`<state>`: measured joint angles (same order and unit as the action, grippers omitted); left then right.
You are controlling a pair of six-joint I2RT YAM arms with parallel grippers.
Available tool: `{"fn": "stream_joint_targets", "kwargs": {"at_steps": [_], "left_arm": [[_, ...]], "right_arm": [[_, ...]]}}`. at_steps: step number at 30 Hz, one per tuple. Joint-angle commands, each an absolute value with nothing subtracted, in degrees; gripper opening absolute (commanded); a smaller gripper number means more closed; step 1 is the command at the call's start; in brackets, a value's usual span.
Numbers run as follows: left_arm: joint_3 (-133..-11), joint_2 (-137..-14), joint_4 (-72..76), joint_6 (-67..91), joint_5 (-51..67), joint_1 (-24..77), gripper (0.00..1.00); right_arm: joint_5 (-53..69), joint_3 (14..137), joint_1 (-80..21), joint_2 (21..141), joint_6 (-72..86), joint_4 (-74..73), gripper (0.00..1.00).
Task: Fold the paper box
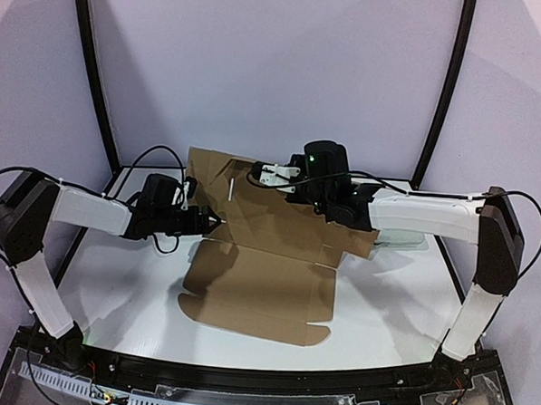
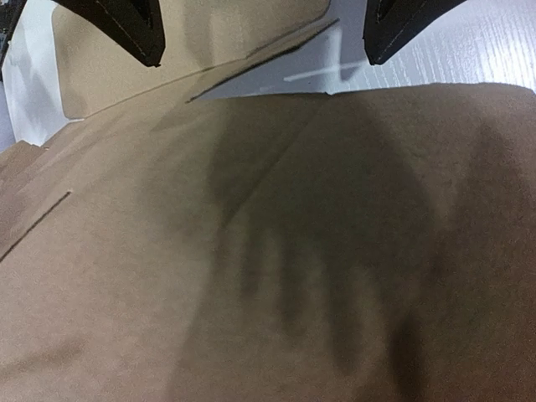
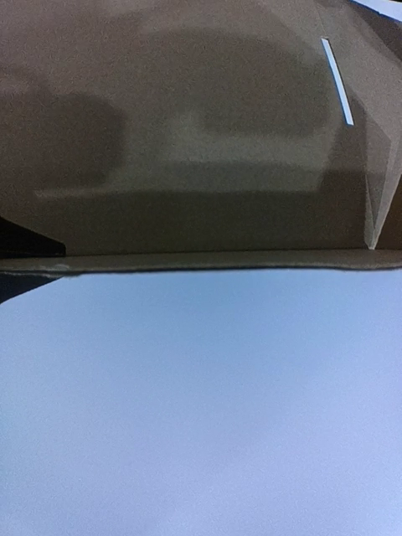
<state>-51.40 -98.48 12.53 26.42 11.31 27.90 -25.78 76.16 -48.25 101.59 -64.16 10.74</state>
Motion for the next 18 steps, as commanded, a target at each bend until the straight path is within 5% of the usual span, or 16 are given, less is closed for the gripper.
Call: {"fn": "stream_joint_targets", "kwargs": {"at_steps": [1, 11, 18], "left_arm": [[-52.12, -99.47, 15.28, 25.98, 11.92, 27.77, 0.79], [-48.42, -100.51, 21.34, 24.97, 15.21, 28.03, 0.76], [-49.45, -99.69, 20.85, 28.51, 12.13, 28.89, 0.47]], "right_arm": [[-27.16, 78.34, -48.29, 98.88, -61.03, 9.85, 0.00], [-26.75, 80.18, -48.54, 97.76, -57.41, 5.79, 0.00], [-28.59, 80.67, -49.21, 97.91, -56.09, 5.04, 0.00]]}}
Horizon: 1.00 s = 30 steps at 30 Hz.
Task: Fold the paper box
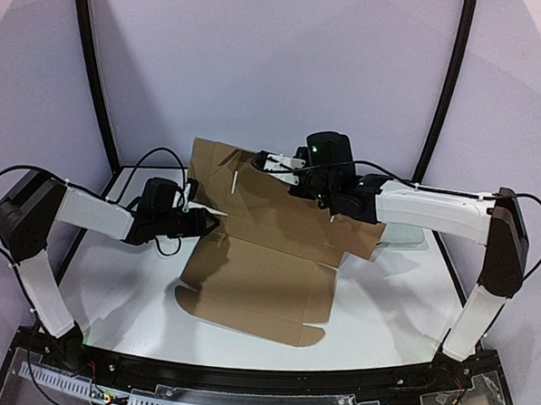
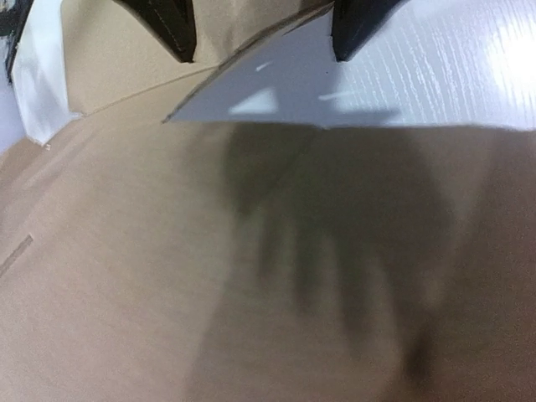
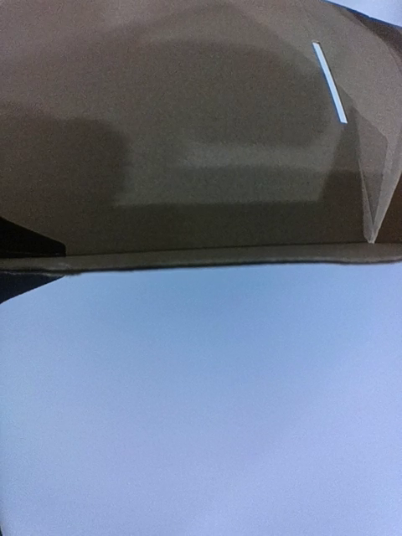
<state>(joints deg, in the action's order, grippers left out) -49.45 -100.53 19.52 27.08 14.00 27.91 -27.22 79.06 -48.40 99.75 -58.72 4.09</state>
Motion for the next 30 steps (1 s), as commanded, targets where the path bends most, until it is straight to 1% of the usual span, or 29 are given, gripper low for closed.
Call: {"fn": "stream_joint_targets", "kwargs": {"at_steps": [1, 6, 10, 12, 15, 22, 26, 30], "left_arm": [[-49.60, -99.17, 20.40, 28.34, 11.01, 29.41, 0.44], [-51.27, -98.33, 17.00, 27.22, 6.61, 31.27, 0.30], [-51.95, -97.88, 15.28, 27.16, 2.30, 33.18, 0.26], [-52.18, -97.37, 14.43, 27.03, -2.29, 34.51, 0.26], [-52.50, -97.30, 14.93, 26.33, -4.61, 37.29, 0.27], [-55.05, -100.88, 16.90, 29.21, -8.14, 39.91, 0.26], [-57.05, -102.84, 18.24, 28.39, -12.65, 42.37, 0.26], [-59.24, -105.83, 18.81, 29.01, -12.86, 43.36, 0.26]], "right_arm": [[-29.12, 80.49, -49.45, 97.95, -56.02, 5.25, 0.00], [-31.69, 80.75, -50.49, 98.26, -53.60, 5.35, 0.00], [-34.70, 81.58, -52.09, 98.89, -51.10, 5.02, 0.00], [-36.16, 81.90, -52.97, 99.44, -50.54, 5.01, 0.00], [-38.04, 82.09, -54.22, 100.49, -50.35, 5.42, 0.00], [-38.32, 82.62, -55.58, 100.20, -45.12, 2.77, 0.00], [-38.29, 82.30, -56.15, 99.75, -43.38, 1.91, 0.00], [-38.09, 82.33, -56.83, 99.83, -41.61, 0.70, 0.00]]}}
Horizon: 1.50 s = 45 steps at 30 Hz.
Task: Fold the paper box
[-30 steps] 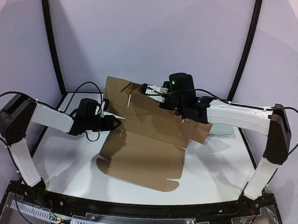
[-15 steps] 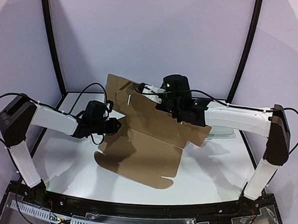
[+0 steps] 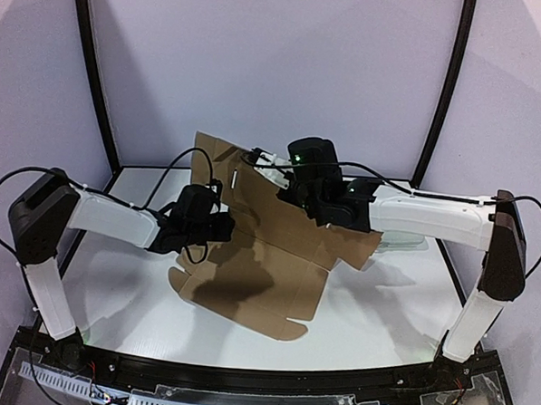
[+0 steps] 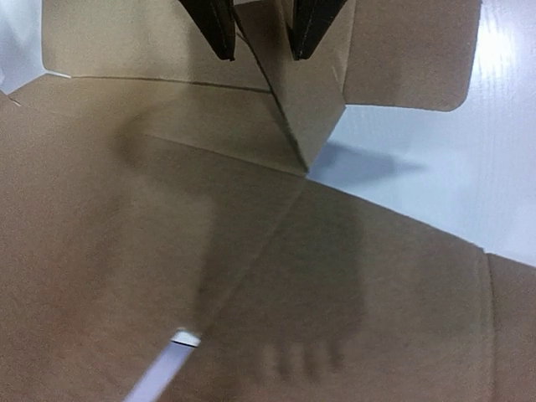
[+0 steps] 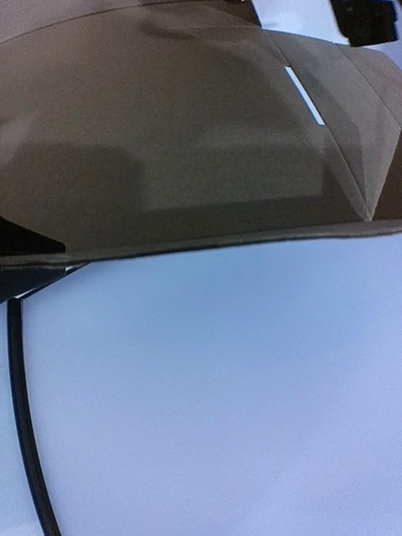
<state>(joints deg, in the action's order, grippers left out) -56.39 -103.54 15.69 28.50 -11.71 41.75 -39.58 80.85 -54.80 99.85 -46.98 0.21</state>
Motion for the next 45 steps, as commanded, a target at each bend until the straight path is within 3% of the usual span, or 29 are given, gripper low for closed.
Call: {"fn": "stream_joint_targets", "kwargs": {"at_steps": [1, 13, 16, 21, 26, 30, 36, 45], "left_arm": [[-59.62, -106.42, 19.09, 29.47, -12.90, 43.50, 0.26], [-58.00, -108.89, 29.03, 34.20, -11.37, 43.67, 0.36], [-55.19, -106.94, 29.31, 34.43, -11.99, 43.68, 0.49], [-48.21, -100.13, 29.71, 34.76, -12.46, 43.64, 0.60], [-40.76, -89.89, 24.79, 34.91, -14.72, 43.64, 0.85], [-34.45, -80.34, 21.26, 35.07, -16.56, 43.66, 0.96], [-31.30, -67.65, 12.85, 36.08, -22.52, 43.57, 0.99], [-31.03, -61.17, 3.81, 40.80, -30.45, 42.14, 0.99]], "right_arm": [[-38.12, 82.28, -57.02, 99.86, -41.42, 0.84, 0.00], [-38.17, 80.79, -57.47, 100.27, -43.78, 1.14, 0.00], [-40.64, 79.01, -57.12, 101.14, -51.74, 6.54, 0.00], [-40.78, 79.16, -54.89, 102.14, -57.32, 9.35, 0.00], [-39.08, 78.24, -52.90, 102.69, -63.76, 13.62, 0.00], [-39.17, 76.99, -52.73, 103.54, -67.69, 18.04, 0.00], [-38.45, 74.96, -52.73, 104.11, -74.08, 26.33, 0.00], [-34.28, 69.15, -52.79, 106.13, -87.59, 45.09, 0.00]]}}
